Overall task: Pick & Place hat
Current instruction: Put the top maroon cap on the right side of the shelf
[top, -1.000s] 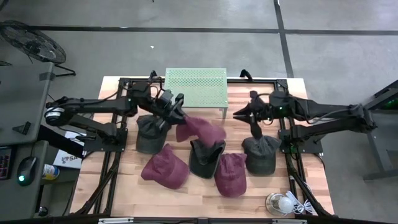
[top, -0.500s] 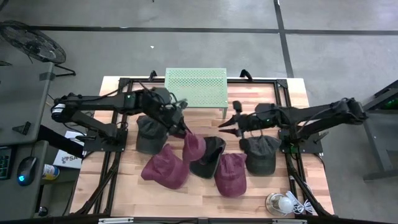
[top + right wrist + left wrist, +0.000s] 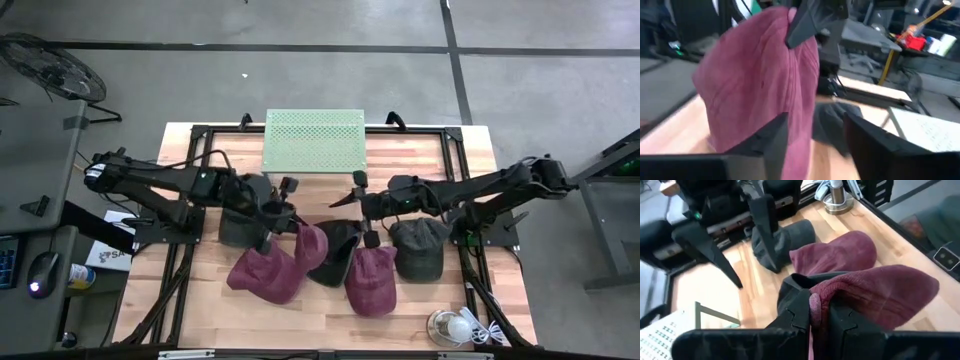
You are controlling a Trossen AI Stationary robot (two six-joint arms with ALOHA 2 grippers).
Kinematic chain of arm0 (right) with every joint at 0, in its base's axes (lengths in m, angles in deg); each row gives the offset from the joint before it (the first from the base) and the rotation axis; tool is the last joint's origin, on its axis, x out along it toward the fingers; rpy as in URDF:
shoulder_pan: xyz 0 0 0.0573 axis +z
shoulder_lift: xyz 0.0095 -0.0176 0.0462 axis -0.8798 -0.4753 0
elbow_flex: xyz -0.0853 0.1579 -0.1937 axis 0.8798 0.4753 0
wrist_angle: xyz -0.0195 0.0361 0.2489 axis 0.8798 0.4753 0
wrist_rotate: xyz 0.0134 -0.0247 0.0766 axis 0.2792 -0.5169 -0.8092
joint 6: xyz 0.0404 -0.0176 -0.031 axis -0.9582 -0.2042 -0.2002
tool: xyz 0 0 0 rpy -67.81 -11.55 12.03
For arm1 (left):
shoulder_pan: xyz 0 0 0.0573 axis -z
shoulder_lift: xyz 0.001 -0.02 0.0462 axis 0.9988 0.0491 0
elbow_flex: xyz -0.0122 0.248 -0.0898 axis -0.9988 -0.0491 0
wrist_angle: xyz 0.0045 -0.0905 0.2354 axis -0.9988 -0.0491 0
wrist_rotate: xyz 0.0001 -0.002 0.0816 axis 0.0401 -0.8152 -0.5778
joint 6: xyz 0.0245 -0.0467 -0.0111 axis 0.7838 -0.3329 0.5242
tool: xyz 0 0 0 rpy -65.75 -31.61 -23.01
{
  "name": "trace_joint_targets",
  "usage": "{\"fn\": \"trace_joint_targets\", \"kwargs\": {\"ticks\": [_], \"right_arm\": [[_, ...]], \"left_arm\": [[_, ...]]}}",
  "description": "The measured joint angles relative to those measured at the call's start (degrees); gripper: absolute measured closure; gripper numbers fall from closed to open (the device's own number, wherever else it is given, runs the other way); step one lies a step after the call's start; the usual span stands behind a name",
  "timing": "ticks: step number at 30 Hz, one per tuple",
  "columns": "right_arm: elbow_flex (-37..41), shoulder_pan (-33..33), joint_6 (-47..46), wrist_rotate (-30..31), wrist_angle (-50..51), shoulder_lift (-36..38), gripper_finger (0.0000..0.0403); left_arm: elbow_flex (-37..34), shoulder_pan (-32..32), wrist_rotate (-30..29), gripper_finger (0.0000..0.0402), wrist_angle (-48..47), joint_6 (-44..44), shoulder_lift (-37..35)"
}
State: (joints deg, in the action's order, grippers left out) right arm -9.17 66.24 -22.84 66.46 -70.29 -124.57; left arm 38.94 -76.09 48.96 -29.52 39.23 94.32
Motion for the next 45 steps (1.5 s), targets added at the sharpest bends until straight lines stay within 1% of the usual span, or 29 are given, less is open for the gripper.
{"fn": "trace_joint_targets", "kwargs": {"ticks": [4,8,12,17,22,27,30,34,37,41,45], "right_arm": [[0.02,-0.13,-0.68,-2.49,-4.94,-2.7,0.0159],[-1.16,-0.11,-1.65,-6.83,-6.23,-5.32,0.0139],[-4.39,-0.15,-1.64,-8.94,-5.69,-8.0,0.0135],[-8.88,-0.75,-1.58,-9.17,-1.5,-11.86,0.0134],[-13.3,-1.81,-1.32,-13.49,2.29,-15.26,0.0134],[-15.03,-2.51,-0.8,-19.32,2.5,-16.6,0.0137],[-15.06,-2.5,1.48,-20.21,2.45,-16.6,0.0142],[-15.06,-2.51,1.63,-23.07,2.28,-16.57,0.0152],[-15.06,-2.49,1.75,-23.66,2.9,-16.57,0.0161],[-15.06,-2.34,1.79,-25.2,3.0,-16.57,0.0179],[-15.06,-2.34,1.81,-25.34,3.42,-16.57,0.0211]], "left_arm": [[0.0,1.8,-3.22,0.0382,0.39,-0.04,0.0],[0.0,3.22,-6.24,0.0382,0.57,-0.1,-0.01],[0.0,3.69,-7.0,0.0382,1.09,-0.17,-0.01],[0.0,3.65,-7.07,0.0382,2.28,-0.23,0.15],[0.0,3.65,-7.0,0.0382,3.08,-0.03,0.49],[0.01,3.59,-6.98,0.0382,3.86,0.45,1.26],[-0.11,3.57,-6.97,0.0382,3.42,0.58,1.72],[-0.1,3.57,-6.59,0.0382,5.24,1.87,2.65],[0.0,3.57,-5.49,0.0382,6.99,2.54,3.28],[-0.04,3.57,-6.96,0.0382,7.58,4.34,3.28],[-0.04,3.57,-6.99,0.0382,8.84,4.57,3.28]]}}
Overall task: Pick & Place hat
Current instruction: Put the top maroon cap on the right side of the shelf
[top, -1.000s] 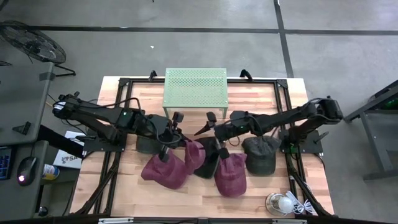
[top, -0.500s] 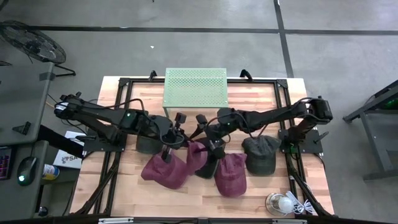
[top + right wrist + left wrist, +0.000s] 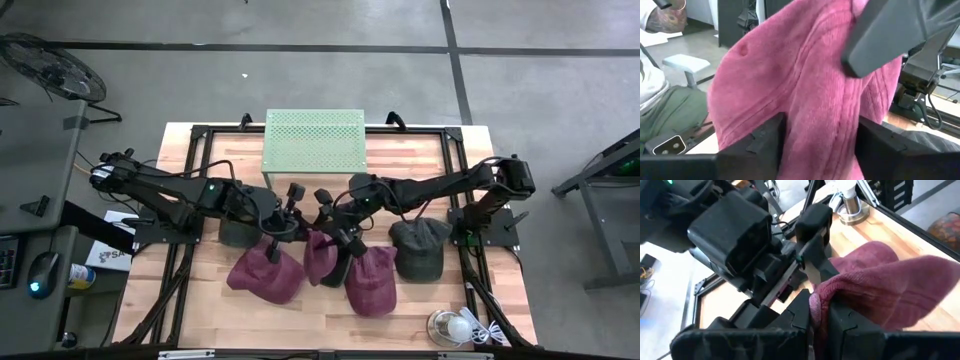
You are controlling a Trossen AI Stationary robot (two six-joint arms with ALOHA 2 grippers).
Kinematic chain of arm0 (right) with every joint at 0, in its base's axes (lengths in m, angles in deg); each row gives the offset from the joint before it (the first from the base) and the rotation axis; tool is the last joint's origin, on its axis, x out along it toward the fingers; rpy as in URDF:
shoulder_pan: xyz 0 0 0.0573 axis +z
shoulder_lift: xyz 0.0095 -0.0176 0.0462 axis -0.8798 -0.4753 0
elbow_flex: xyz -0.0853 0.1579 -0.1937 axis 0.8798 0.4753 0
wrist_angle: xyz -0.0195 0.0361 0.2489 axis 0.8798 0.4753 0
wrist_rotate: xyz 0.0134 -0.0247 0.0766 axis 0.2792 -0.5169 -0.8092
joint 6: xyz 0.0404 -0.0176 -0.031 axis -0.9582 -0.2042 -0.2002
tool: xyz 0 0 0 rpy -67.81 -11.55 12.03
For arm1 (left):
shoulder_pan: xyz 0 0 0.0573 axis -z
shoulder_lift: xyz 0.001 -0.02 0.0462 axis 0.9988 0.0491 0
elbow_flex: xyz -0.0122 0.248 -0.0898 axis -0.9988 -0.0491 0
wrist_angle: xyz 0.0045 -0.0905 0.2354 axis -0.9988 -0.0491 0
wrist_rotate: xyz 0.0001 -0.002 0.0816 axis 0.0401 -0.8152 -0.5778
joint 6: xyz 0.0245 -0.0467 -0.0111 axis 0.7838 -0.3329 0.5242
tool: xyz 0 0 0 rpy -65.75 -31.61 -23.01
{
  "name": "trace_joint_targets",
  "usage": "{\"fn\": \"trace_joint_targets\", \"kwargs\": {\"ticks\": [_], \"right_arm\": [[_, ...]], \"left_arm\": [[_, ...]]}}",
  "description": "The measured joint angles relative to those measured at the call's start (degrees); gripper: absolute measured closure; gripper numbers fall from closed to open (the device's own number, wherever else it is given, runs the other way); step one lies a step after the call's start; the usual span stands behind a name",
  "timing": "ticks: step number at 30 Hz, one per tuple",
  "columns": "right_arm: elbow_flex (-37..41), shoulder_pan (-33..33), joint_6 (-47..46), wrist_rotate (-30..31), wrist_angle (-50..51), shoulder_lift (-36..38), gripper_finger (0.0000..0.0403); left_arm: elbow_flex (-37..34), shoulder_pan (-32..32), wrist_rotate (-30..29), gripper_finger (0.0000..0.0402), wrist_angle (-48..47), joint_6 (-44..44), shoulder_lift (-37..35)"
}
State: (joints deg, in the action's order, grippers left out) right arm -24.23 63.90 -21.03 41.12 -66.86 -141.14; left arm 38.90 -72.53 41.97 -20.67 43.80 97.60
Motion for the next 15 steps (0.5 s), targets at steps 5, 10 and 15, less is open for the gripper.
{"fn": "trace_joint_targets", "kwargs": {"ticks": [5,10,15], "right_arm": [[0.0,0.0,-0.4,0.04,0.31,0.04,0.0274],[0.0,0.0,-0.87,2.33,0.3,0.06,0.0354],[0.0,-0.02,-2.61,4.8,0.29,0.09,0.0391]], "left_arm": [[0.0,0.0,0.04,0.0382,0.17,0.36,0.0],[0.0,0.0,-0.24,0.0382,0.18,0.36,0.0],[0.0,0.0,-0.34,0.0379,0.14,-1.0,0.0]]}}
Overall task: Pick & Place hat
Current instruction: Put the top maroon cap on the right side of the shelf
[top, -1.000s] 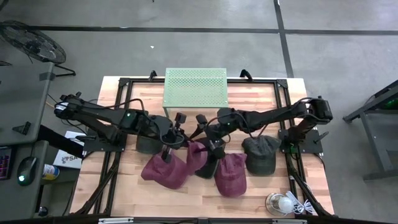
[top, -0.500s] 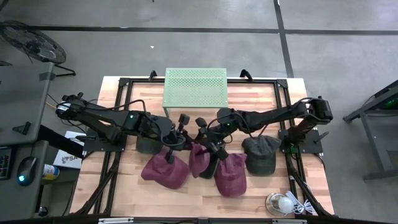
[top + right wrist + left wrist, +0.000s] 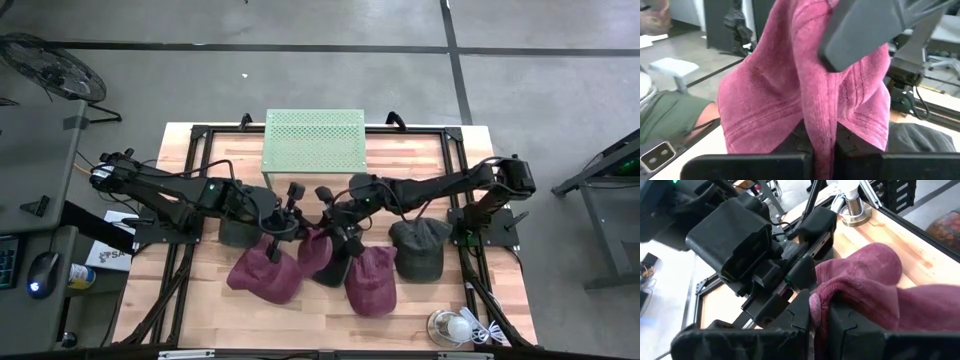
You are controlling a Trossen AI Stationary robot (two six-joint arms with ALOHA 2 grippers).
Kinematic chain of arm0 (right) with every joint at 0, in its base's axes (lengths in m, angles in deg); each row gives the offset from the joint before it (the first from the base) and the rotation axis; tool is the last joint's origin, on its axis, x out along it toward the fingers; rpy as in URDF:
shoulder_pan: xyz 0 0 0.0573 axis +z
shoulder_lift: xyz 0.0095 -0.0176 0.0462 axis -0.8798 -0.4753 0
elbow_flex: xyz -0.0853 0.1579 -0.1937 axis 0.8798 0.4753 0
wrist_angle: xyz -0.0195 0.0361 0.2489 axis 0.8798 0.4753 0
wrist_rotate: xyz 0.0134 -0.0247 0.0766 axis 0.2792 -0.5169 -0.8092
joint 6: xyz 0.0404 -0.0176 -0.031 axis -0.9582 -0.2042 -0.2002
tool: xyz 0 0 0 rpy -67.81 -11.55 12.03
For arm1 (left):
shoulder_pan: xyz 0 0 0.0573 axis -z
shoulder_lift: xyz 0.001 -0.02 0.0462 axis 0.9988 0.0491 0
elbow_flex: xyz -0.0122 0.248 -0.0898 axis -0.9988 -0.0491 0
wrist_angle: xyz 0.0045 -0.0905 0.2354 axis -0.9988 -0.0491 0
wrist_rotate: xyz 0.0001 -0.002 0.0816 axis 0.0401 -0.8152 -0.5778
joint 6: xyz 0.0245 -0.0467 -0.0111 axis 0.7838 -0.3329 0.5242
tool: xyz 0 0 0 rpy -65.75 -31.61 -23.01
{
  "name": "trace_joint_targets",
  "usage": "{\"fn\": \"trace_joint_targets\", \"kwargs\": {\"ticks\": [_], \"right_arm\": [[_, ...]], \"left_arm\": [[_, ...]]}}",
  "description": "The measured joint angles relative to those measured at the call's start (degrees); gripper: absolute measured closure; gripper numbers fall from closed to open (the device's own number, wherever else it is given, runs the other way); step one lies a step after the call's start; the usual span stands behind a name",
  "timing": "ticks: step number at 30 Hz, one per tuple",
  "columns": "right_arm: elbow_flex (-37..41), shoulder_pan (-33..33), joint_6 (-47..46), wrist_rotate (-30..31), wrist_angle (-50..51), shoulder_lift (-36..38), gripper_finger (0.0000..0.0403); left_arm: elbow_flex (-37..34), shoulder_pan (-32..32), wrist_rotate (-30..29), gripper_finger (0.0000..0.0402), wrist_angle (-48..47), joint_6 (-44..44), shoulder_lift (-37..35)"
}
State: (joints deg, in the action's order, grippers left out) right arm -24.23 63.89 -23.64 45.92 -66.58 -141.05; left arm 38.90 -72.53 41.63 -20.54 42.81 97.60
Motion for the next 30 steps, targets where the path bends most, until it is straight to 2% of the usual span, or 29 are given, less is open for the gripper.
{"fn": "trace_joint_targets", "kwargs": {"ticks": [5,8,11,19,23,30], "right_arm": [[0.0,0.23,-1.1,4.35,1.59,0.02,0.0397],[0.0,0.5,-2.35,7.46,2.43,0.07,0.0399],[0.0,0.86,-3.86,11.39,4.0,0.58,0.04],[0.09,0.89,-8.73,21.32,8.81,2.6,0.0401],[0.22,0.85,-10.23,27.2,10.75,3.1,0.0402],[-1.53,0.32,-15.0,44.9,12.11,3.58,0.0402]], "left_arm": [[-0.02,0.0,-1.21,0.0336,-0.26,-0.87,0.0],[-0.07,0.0,-4.12,0.0315,-0.6,-2.08,0.0],[-0.07,0.0,-7.62,0.0299,-1.54,-4.06,-0.33],[-0.04,0.41,-11.94,0.0265,-5.28,-6.62,-3.7],[0.07,2.2,-19.33,0.0262,-8.23,-6.93,-7.21],[0.07,7.99,-35.28,0.0261,-14.7,-13.56,-13.34]]}}
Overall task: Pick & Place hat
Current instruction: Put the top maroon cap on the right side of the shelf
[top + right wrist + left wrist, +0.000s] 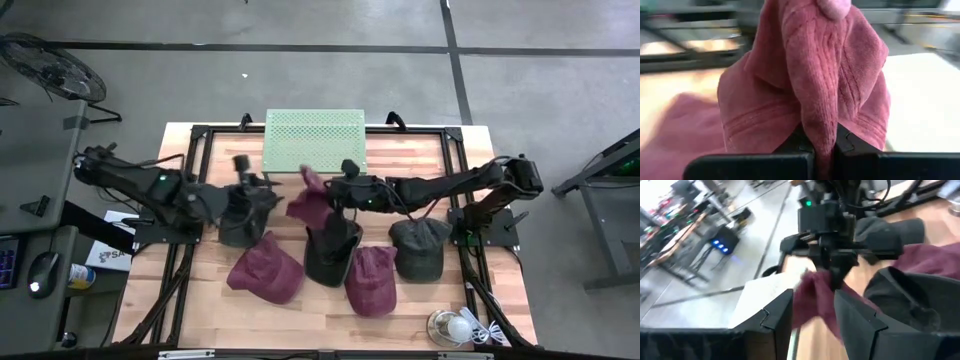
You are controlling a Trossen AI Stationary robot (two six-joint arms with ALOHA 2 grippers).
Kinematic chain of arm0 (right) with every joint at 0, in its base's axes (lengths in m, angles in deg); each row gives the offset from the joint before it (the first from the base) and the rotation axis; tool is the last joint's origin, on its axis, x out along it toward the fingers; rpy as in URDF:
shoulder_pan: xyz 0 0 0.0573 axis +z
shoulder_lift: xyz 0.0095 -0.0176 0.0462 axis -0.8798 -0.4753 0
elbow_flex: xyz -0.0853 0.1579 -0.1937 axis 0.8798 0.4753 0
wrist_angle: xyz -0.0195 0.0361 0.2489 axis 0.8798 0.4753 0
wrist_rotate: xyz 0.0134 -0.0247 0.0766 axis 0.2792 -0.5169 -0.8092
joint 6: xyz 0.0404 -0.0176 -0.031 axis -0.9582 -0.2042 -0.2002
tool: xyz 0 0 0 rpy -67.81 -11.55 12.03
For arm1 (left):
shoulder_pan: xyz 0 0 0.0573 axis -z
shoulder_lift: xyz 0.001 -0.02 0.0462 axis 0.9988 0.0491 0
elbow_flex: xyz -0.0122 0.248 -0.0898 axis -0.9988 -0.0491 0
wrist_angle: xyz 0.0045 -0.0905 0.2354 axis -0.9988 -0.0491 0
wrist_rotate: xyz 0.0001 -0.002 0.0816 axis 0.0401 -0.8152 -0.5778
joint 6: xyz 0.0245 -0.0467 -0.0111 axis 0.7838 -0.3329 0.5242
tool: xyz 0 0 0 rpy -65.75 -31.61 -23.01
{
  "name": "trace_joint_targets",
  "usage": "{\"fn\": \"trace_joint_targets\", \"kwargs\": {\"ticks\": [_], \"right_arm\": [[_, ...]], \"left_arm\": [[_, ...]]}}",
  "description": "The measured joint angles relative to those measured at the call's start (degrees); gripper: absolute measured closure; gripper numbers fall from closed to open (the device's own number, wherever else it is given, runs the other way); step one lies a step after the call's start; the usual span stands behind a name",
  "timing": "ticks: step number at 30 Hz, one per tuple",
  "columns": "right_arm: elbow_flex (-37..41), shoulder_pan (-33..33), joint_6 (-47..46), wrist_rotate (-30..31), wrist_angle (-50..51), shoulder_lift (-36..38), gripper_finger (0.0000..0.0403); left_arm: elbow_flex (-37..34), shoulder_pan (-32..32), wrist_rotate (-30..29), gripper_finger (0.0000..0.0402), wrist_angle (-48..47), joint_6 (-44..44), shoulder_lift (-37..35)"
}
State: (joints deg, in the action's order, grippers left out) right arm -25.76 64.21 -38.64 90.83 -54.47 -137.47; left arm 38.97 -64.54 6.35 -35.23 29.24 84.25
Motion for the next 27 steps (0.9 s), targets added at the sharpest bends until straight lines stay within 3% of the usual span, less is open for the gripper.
{"fn": "trace_joint_targets", "kwargs": {"ticks": [7,12,17,24,27], "right_arm": [[-7.73,-1.79,-3.18,13.4,7.04,0.04,0.0402],[-15.92,-4.24,-7.21,18.65,17.93,0.09,0.0403],[-21.76,-8.76,-12.78,18.48,26.91,0.17,0.0403],[-21.35,-17.1,-22.14,10.62,30.82,-0.52,0.0403],[-21.24,-19.44,-23.42,10.28,32.08,-1.03,0.0403]], "left_arm": [[-0.02,4.35,-12.43,0.0261,-15.32,-12.62,-1.89],[-0.03,5.29,-14.64,0.0261,-27.6,-26.2,-1.62],[-0.04,5.15,-14.75,0.0261,-35.51,-38.47,-1.54],[-0.04,5.13,-17.55,0.0261,-38.58,-49.96,-1.54],[-0.07,5.13,-18.87,0.0261,-38.98,-52.59,-1.54]]}}
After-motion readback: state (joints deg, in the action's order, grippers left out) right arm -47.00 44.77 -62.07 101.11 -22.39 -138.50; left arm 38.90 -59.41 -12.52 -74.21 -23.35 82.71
